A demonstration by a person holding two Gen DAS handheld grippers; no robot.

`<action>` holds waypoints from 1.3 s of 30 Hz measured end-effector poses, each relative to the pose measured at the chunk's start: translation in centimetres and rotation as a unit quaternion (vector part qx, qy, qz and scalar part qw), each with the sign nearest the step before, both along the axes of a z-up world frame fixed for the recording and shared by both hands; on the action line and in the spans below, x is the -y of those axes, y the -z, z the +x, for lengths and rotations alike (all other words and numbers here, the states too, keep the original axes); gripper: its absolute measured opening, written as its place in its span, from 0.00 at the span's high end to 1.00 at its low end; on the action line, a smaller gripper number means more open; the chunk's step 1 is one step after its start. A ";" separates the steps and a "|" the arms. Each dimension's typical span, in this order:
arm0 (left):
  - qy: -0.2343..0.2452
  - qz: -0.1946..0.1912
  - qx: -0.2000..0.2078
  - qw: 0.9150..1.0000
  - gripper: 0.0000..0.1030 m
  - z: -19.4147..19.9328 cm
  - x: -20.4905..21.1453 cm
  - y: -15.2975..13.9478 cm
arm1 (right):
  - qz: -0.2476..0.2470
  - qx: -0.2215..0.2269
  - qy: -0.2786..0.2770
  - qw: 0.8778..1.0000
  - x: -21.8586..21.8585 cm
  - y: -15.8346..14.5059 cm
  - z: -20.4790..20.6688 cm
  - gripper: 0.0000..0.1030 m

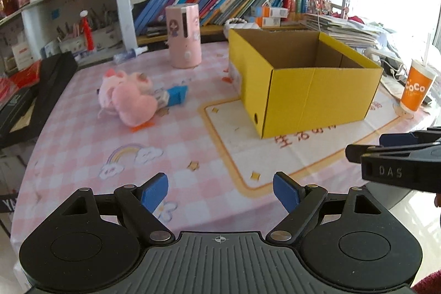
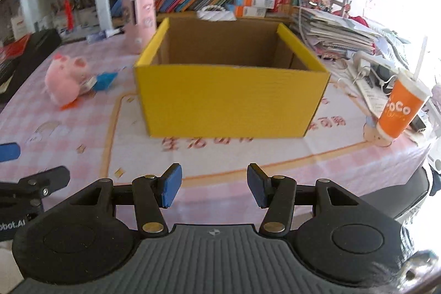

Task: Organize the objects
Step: 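Move both tools back toward the pink plush toys on the table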

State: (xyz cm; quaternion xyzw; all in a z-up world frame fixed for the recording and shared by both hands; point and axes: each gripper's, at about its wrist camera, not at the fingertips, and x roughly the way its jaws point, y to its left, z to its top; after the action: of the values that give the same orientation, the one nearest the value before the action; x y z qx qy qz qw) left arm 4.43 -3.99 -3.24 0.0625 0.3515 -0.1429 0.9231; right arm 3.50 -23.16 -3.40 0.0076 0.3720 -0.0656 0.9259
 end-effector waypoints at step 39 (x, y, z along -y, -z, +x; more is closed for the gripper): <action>-0.066 0.003 0.012 0.998 0.12 -4.9 -11.4 -0.8 | 0.019 0.012 -0.099 0.995 -12.7 -0.3 -3.0 0.47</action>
State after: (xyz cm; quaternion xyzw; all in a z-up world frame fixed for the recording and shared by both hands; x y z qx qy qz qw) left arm -0.50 7.37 -2.44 0.0442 0.3440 -0.0800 0.9345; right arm 0.54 -10.49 -3.08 -0.0109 0.3606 0.0339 0.9321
